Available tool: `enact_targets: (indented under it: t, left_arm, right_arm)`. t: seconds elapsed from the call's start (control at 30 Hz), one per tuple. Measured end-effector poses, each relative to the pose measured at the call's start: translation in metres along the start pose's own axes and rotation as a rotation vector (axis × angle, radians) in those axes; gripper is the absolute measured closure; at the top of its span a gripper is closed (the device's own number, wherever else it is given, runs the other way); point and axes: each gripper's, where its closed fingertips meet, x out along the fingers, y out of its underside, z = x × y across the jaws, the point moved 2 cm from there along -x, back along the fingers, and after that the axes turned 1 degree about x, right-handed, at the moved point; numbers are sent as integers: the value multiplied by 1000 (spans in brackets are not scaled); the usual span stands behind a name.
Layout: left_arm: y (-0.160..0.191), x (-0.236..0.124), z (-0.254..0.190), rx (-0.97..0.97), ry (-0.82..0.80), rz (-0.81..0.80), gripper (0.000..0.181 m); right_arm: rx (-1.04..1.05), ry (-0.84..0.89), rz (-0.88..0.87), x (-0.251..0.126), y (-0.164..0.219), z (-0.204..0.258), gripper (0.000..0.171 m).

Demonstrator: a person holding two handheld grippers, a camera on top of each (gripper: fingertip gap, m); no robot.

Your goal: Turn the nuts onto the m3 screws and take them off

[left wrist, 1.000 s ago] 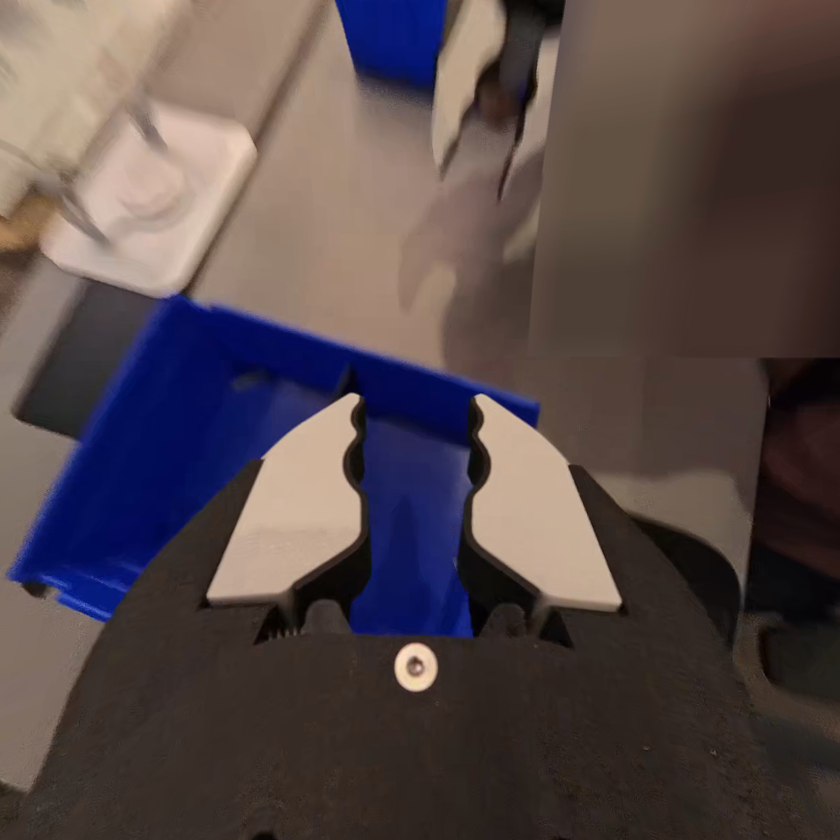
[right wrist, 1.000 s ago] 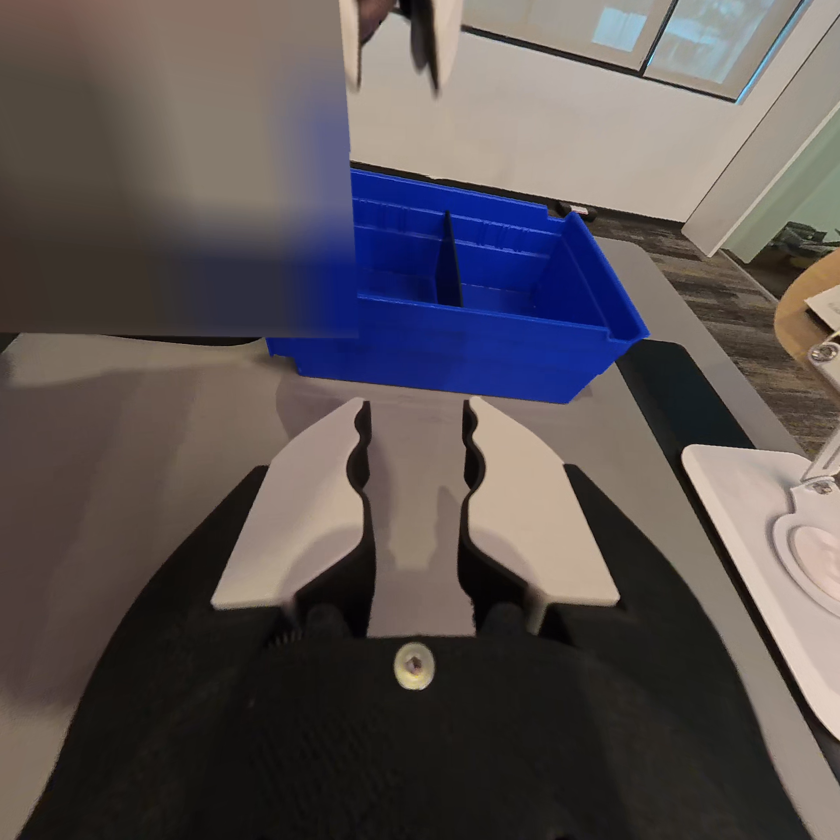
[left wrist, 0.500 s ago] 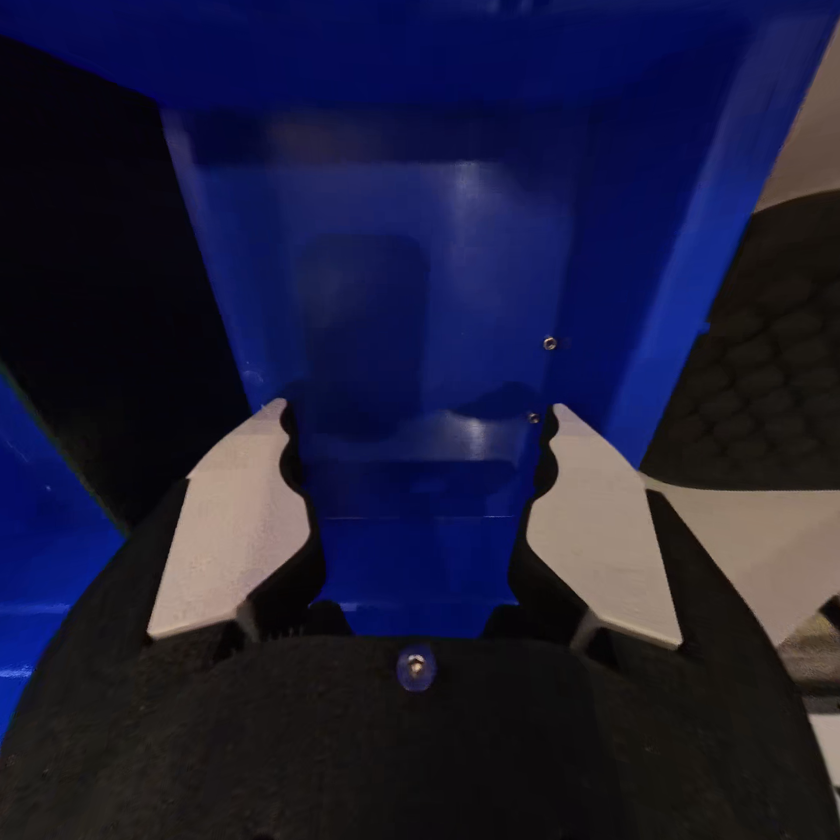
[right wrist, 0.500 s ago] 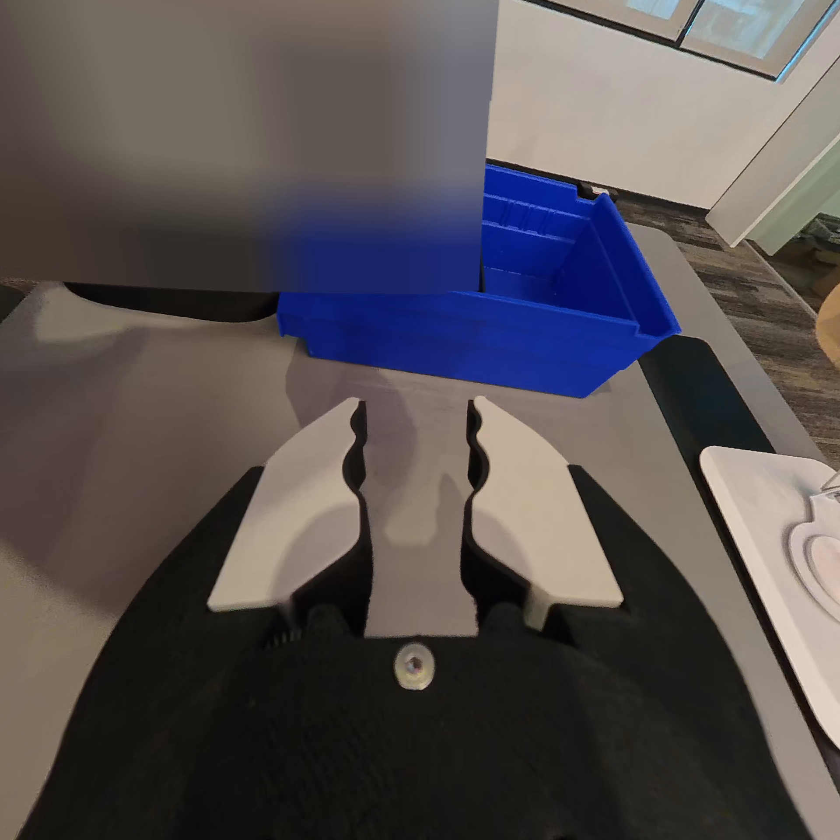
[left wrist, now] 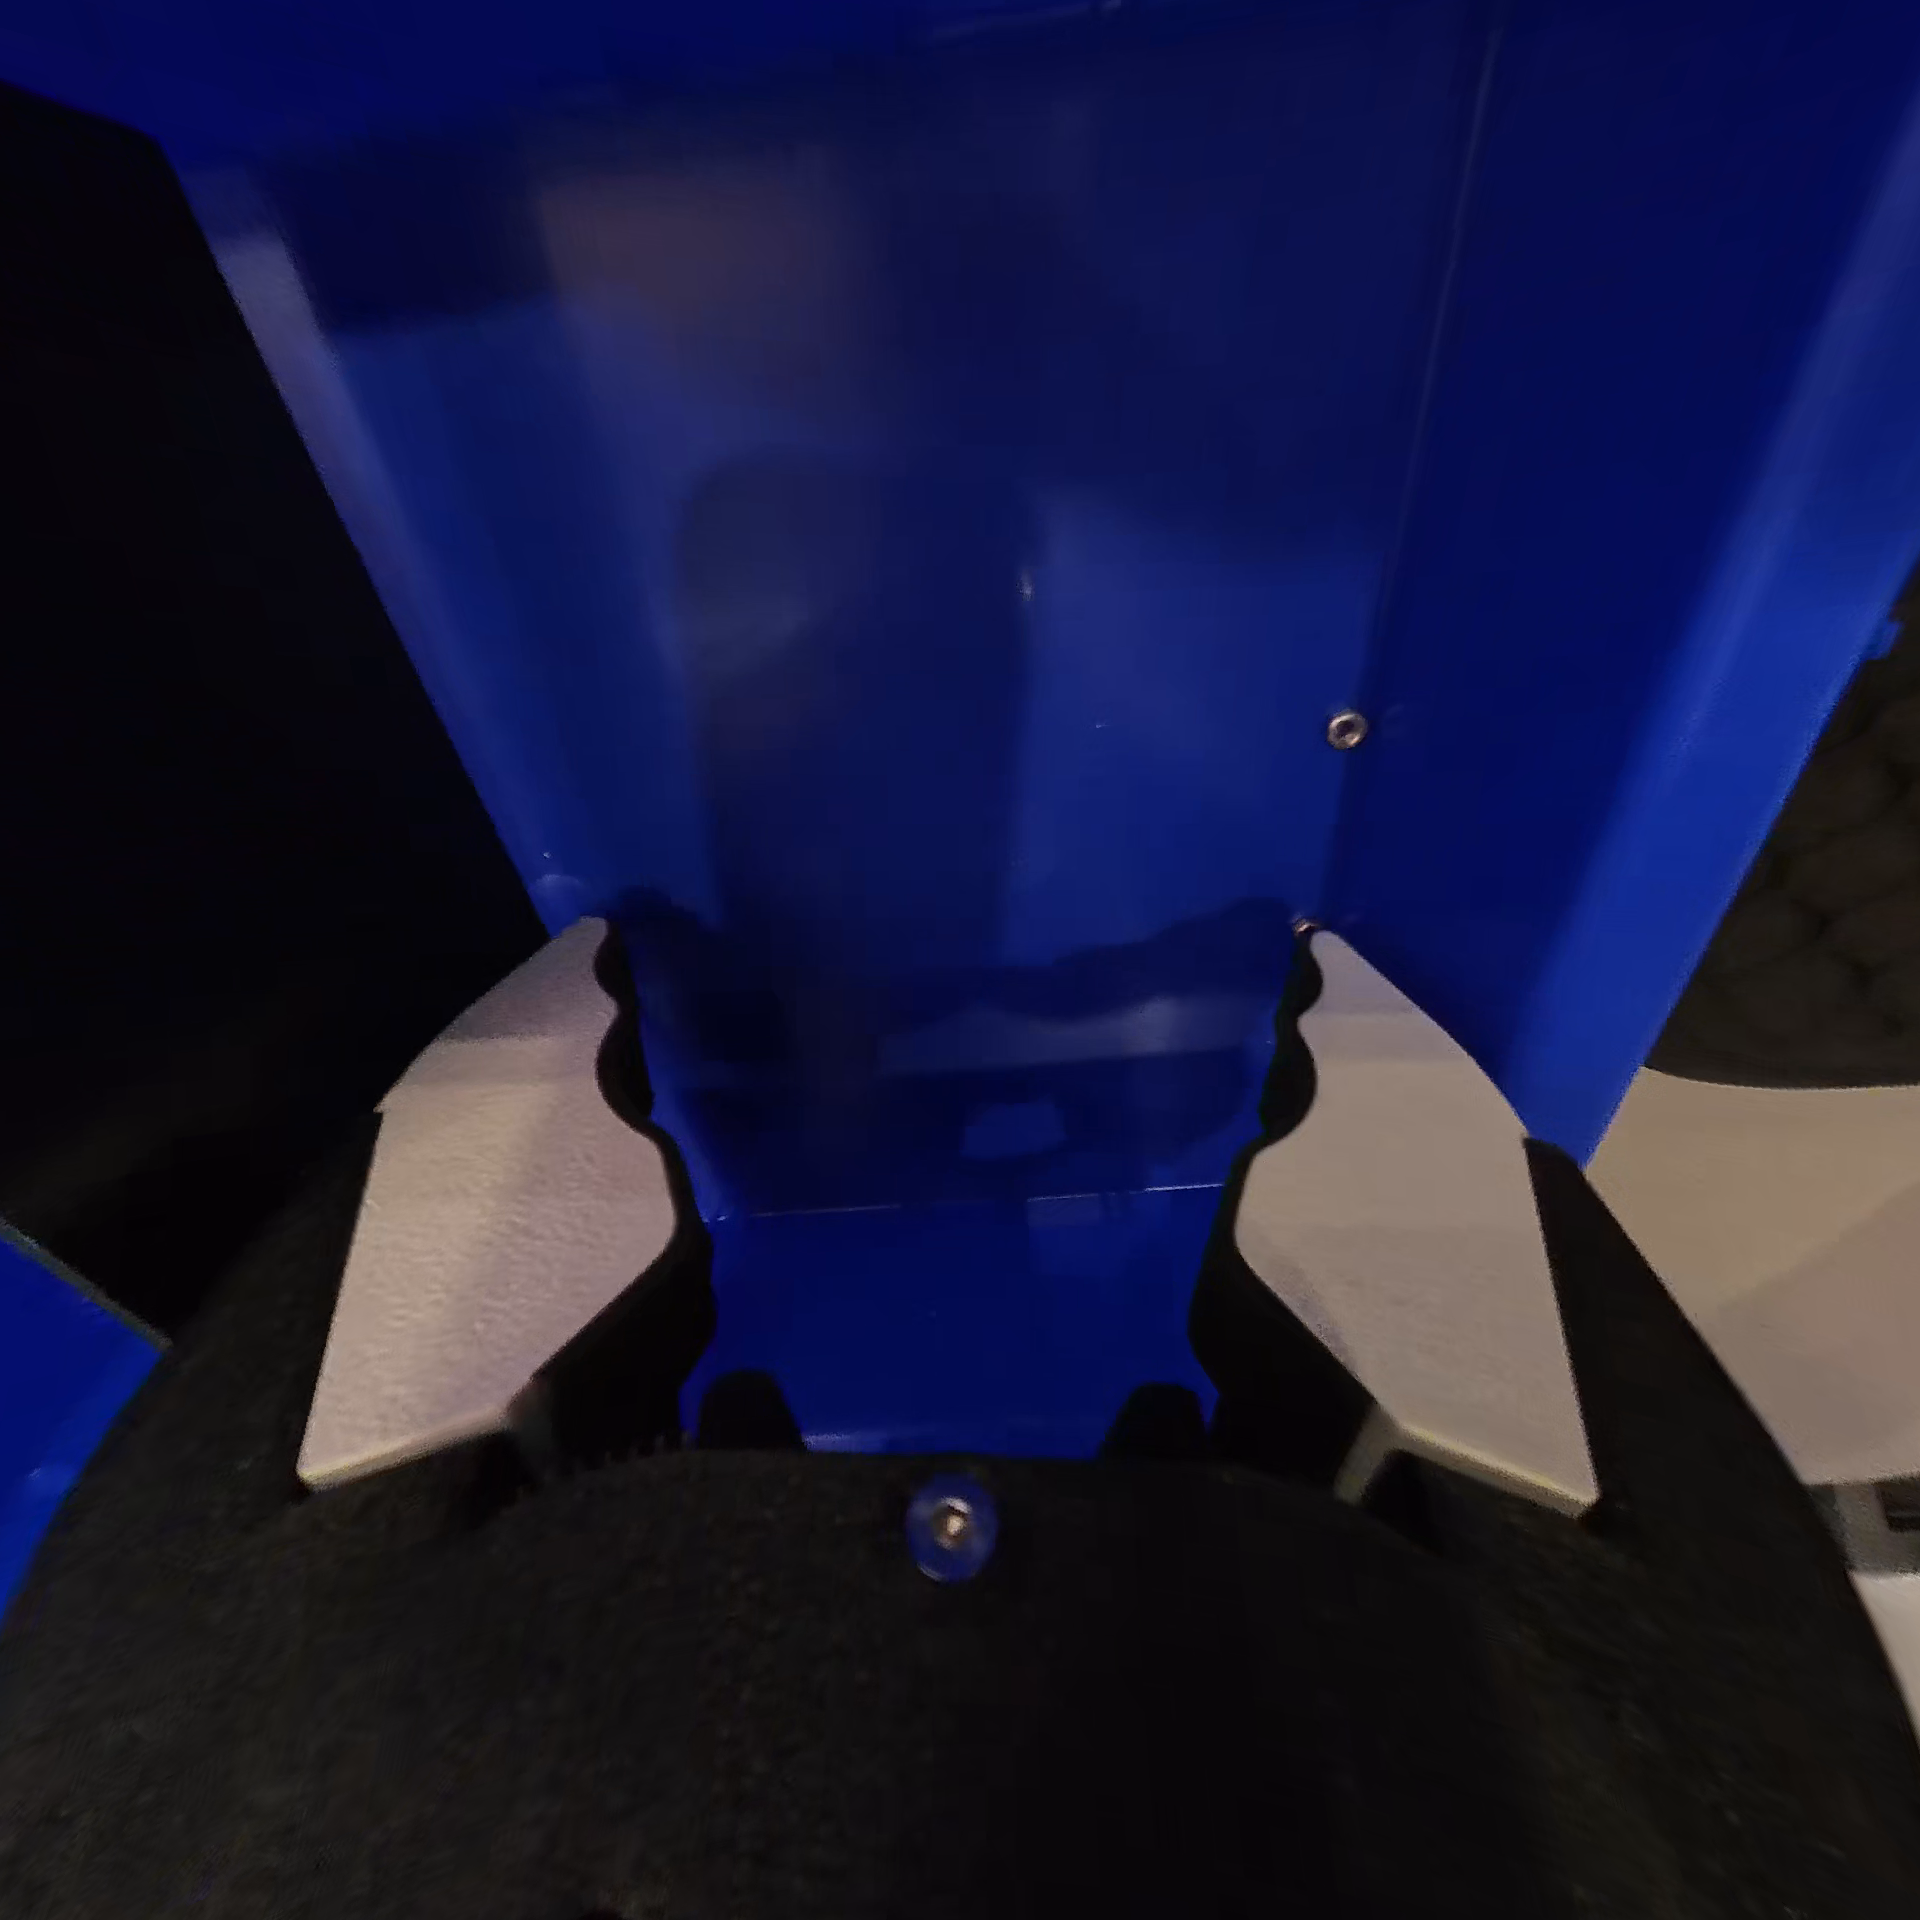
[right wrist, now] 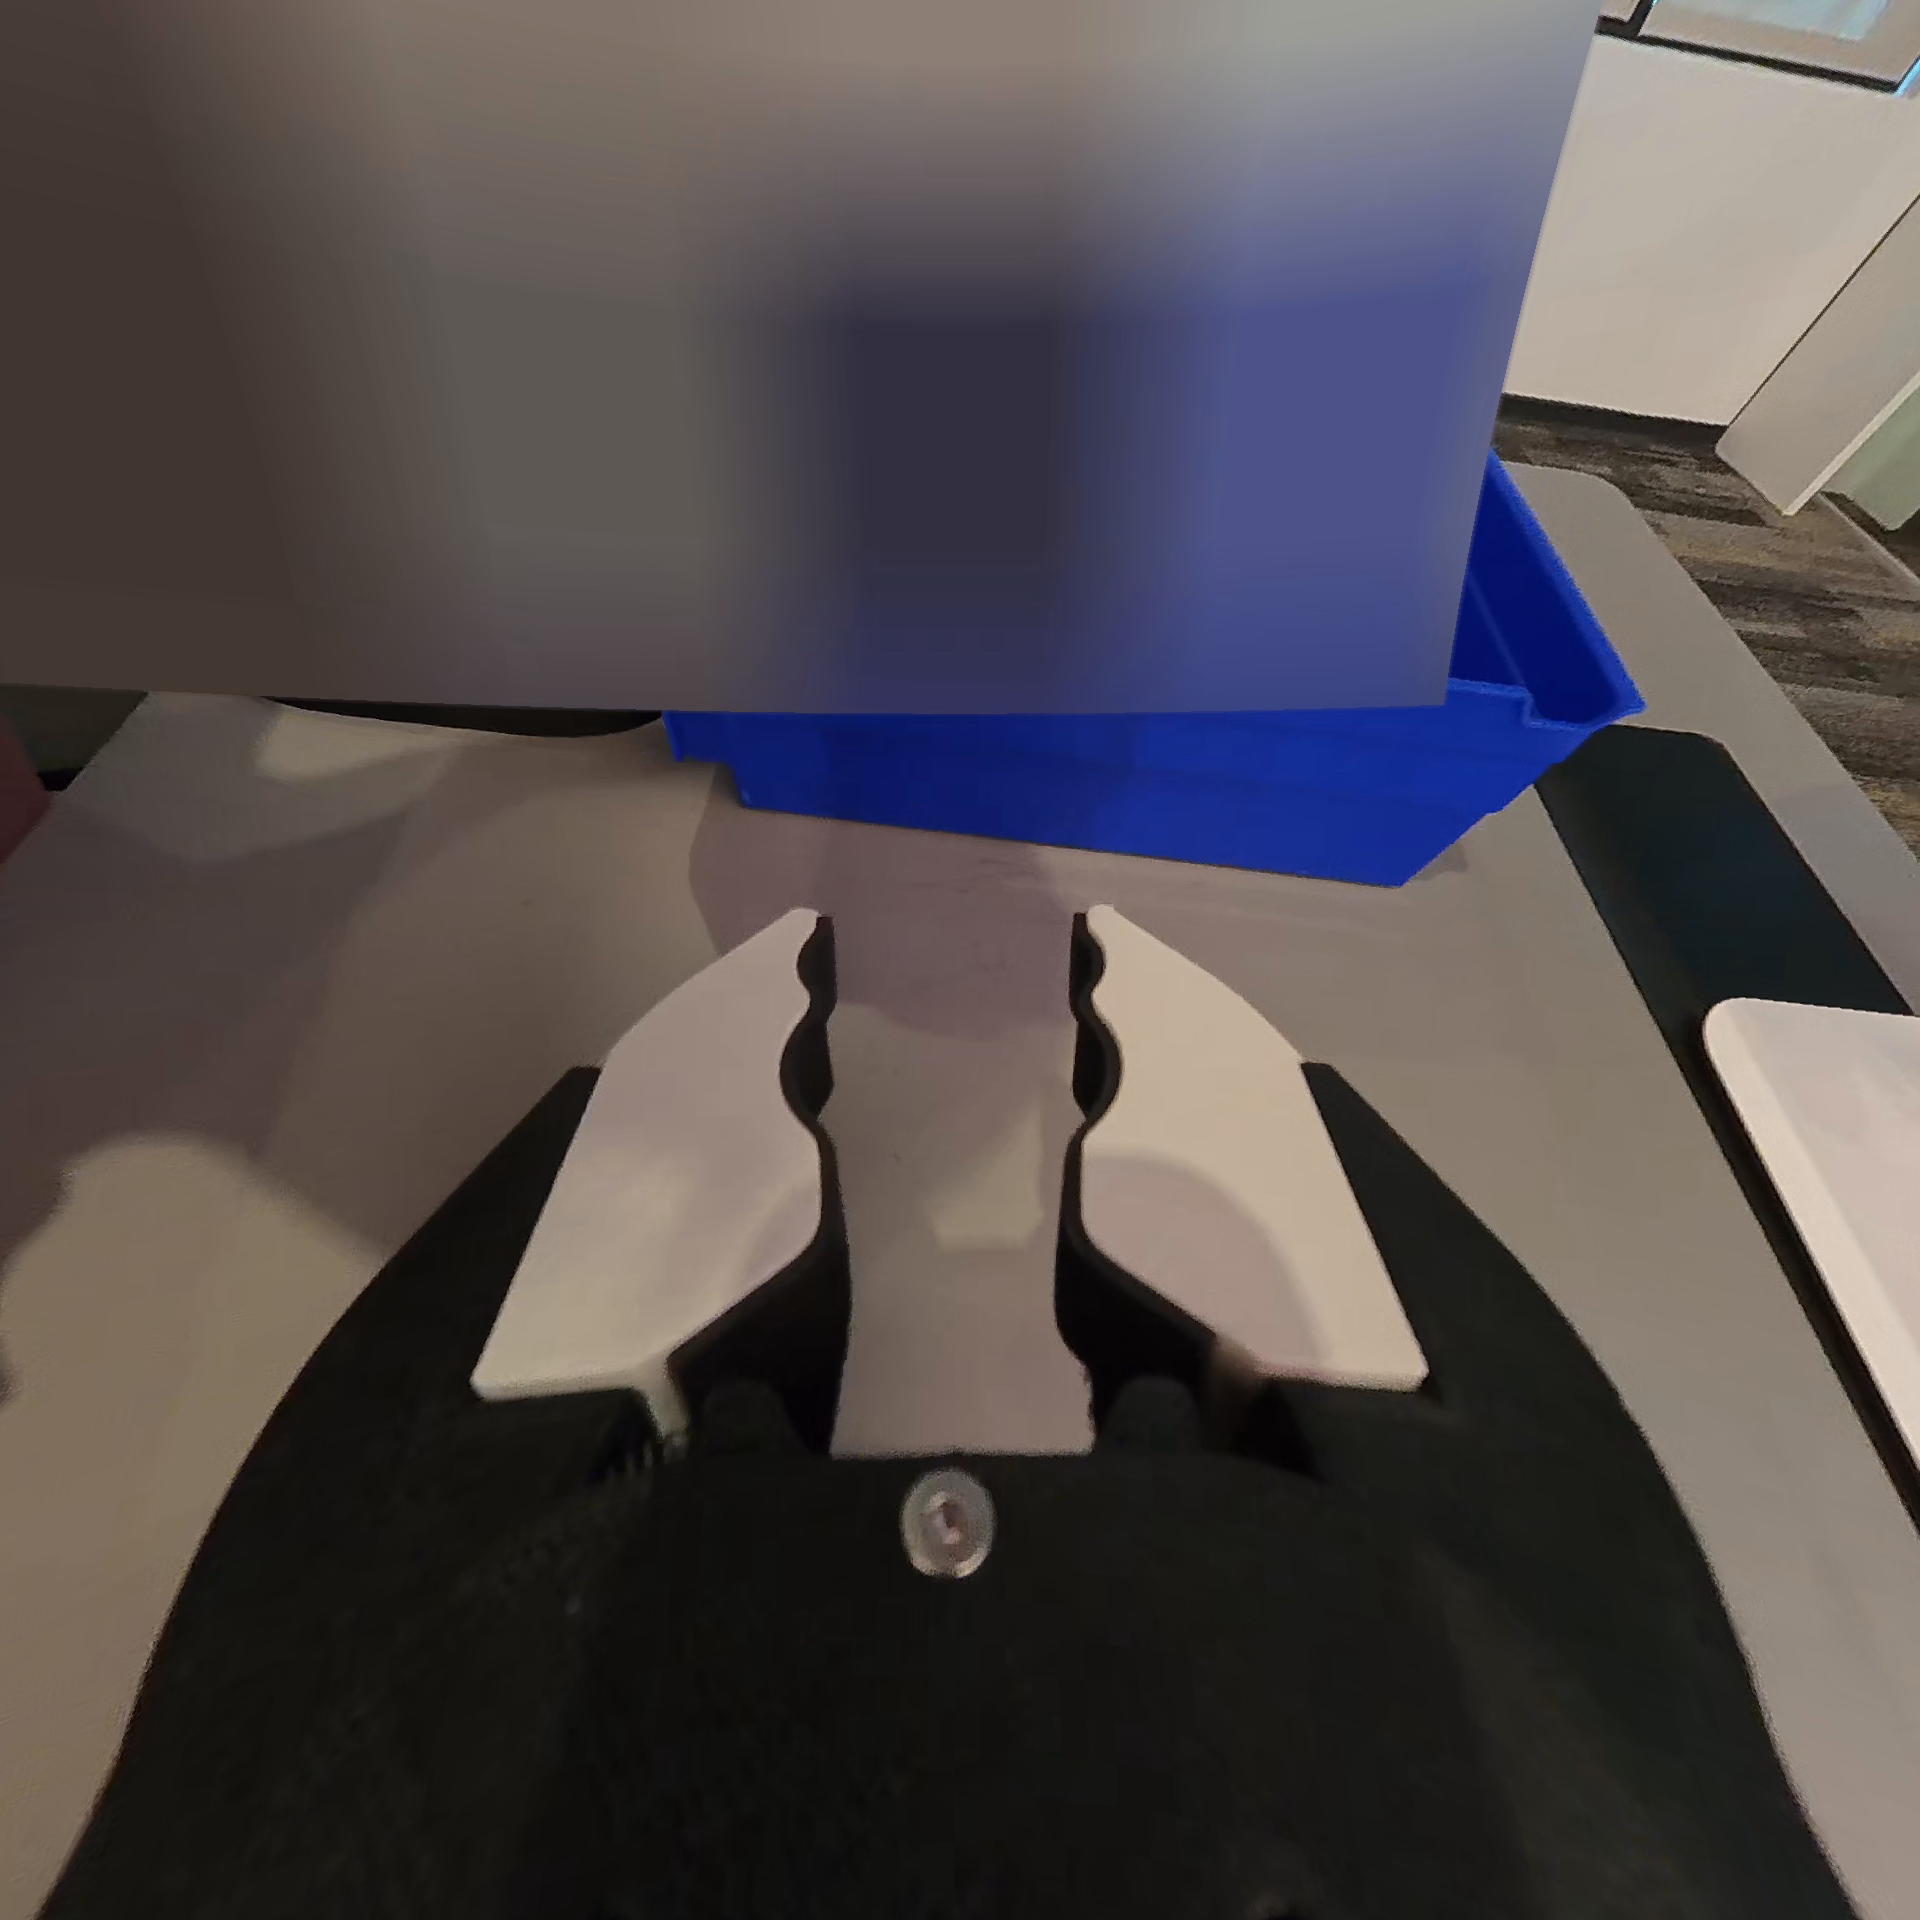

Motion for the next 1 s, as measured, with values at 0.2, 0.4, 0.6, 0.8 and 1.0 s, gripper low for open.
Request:
enact_targets:
  t: [0.2, 0.4, 0.6, 0.8, 1.0]
  left_arm:
    - [0, 2, 1, 7, -16, 5, 62]
    - [3, 2, 0, -30, -8, 27, 63]
    - [8, -3, 9, -81, -93, 27, 83]
    - [13, -7, 3, -136, -76, 6, 82]
    - [4, -7, -3, -143, 4, -21, 70]
  right_arm:
    - [6, -14, 13, 2, 2, 2, 126]
    - [-14, -34, 39, 5, 5, 7, 125]
    - [-9, -58, 39, 8, 5, 11, 125]
    - [-9, -73, 48, 9, 6, 14, 125]
    - [-7, -93, 65, 13, 9, 17, 124]
